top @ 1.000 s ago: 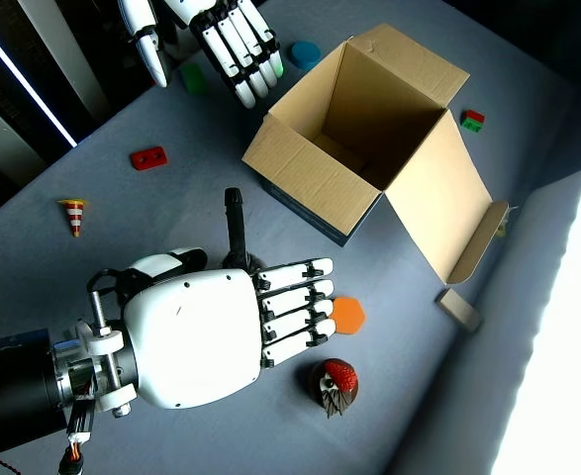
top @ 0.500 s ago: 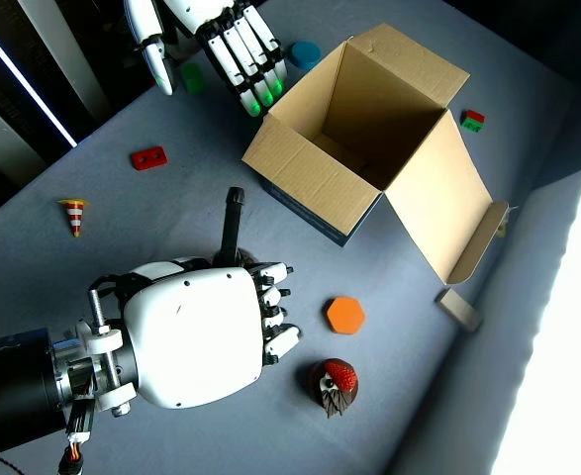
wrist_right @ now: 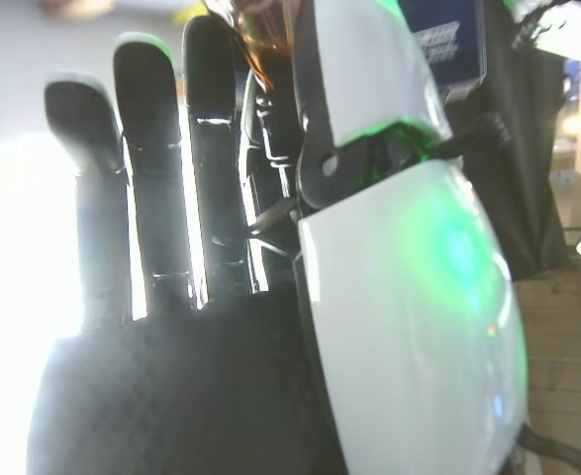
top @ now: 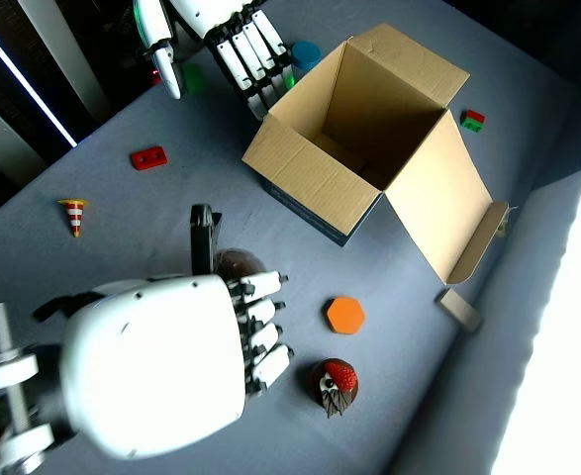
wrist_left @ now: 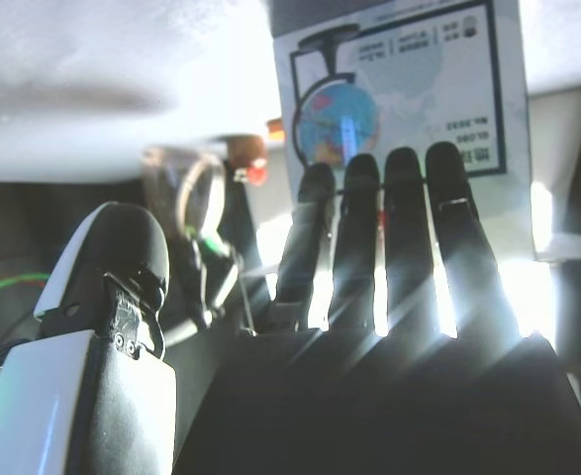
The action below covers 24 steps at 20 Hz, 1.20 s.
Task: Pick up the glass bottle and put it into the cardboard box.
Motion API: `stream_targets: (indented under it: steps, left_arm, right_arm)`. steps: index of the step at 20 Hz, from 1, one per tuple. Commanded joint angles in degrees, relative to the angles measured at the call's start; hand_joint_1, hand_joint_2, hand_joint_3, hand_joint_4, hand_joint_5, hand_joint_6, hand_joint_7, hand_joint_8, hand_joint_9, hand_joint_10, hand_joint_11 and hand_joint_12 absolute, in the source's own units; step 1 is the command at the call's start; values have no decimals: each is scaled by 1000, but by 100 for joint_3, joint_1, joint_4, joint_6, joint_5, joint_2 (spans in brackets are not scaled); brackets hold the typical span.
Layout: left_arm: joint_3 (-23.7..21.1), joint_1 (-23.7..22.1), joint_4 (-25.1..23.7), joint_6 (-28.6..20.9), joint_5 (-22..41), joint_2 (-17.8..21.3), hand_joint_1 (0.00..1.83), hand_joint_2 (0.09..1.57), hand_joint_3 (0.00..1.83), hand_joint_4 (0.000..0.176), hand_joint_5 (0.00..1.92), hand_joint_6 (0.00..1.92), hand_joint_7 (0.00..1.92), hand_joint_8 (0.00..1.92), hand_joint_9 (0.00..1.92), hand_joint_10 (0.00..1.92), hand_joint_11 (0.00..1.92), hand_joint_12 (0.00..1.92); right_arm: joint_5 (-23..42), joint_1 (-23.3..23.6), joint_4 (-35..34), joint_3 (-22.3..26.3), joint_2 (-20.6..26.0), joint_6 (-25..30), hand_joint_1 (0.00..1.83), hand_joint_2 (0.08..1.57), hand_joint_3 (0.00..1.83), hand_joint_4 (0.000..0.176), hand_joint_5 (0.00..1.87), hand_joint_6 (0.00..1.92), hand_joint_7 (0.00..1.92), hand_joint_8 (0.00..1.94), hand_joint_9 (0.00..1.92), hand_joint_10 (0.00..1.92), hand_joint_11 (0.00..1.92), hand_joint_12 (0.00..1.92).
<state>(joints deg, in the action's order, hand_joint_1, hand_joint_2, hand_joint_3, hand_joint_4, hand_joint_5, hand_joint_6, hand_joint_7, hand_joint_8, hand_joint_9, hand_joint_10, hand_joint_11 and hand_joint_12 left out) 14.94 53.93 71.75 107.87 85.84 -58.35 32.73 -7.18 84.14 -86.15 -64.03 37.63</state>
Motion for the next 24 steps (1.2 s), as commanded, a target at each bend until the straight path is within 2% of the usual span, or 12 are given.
stream_targets:
  steps: [1,5,10,18,24]
  left_arm:
    - [14,-1,-478,-50,373,12,103,1234,2,21,159,4,178,2,168,4,0,539]
    - [36,51,-547,-94,372,17,104,1236,2,21,157,3,177,2,167,3,0,541]
    - [86,130,-636,-167,268,32,105,1236,1,21,157,2,173,0,169,3,0,527]
    - [117,134,-675,-167,208,31,107,1236,1,20,156,0,172,0,168,2,0,522]
    - [142,147,-678,-251,208,39,107,1236,1,19,153,1,172,0,168,1,0,524]
  right_arm:
    - [179,126,-356,18,47,50,1357,1165,0,0,744,1379,1014,966,784,1329,579,1663]
    - [317,581,-329,98,159,185,1357,1164,0,0,744,1371,1017,969,783,1330,580,1663]
    - [299,1043,-246,441,280,184,1360,1158,0,0,754,1351,1036,948,791,1312,598,1659]
    - [66,1336,-253,748,247,295,1359,1157,0,0,756,1349,1033,949,795,1313,600,1657]
    - [-31,1387,-508,784,90,286,1360,1157,0,0,759,1341,1005,963,820,1312,602,1656]
